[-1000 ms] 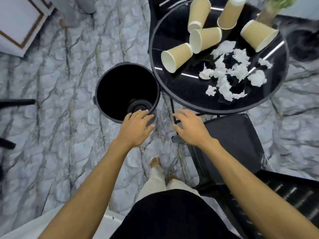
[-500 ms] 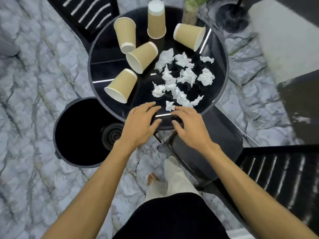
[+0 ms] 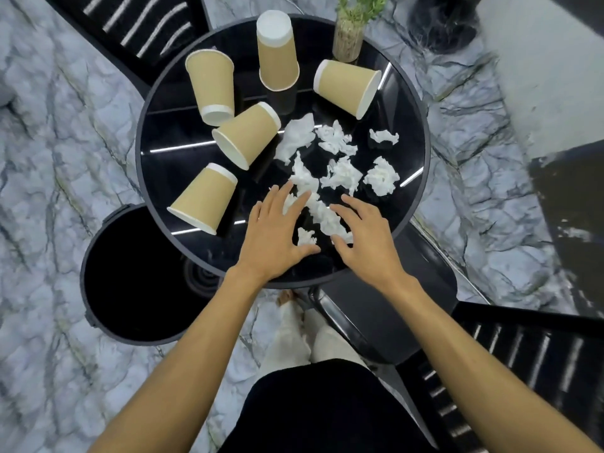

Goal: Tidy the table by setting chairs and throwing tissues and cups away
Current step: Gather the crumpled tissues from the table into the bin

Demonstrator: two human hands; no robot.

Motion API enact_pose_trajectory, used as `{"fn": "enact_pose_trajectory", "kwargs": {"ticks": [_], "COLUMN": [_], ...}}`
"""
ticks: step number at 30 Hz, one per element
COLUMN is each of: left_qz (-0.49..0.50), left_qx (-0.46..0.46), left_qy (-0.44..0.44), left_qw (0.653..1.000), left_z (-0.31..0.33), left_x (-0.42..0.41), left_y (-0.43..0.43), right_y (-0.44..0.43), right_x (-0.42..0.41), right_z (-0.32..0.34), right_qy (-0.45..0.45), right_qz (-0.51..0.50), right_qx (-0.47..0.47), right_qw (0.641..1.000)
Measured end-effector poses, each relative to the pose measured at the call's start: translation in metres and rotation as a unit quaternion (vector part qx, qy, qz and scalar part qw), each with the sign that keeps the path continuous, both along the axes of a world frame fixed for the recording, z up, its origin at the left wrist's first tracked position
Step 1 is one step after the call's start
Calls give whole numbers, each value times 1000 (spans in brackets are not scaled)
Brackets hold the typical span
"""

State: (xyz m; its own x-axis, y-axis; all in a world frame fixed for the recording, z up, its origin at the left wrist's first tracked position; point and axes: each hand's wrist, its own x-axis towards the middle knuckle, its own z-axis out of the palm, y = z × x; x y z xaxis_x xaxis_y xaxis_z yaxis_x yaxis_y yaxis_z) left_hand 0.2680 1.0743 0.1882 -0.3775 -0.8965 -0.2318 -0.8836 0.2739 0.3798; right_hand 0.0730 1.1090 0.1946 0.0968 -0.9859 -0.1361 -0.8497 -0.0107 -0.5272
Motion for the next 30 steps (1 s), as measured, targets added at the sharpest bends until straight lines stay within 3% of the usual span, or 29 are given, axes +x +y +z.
{"fn": "enact_pose_trajectory", "kwargs": {"ticks": [10,22,30], "left_qz": [-9,63,108], "left_qx": [-4,-54,-127], "left_qy": [50,146,217], "left_qw": [999,986,962], "left_z": [-23,-28,12], "left_x": [8,13,1], "left_y": [-11,-3,-43], "right_y": [-15,-3,-48], "right_x": [10,6,-17], "right_z": [-24,-31,11], "right_qy": [14,-123,-148], "right_qz": [30,-28,-126], "right_qx": [37,-15,-137], "right_qw": [999,992,971]}}
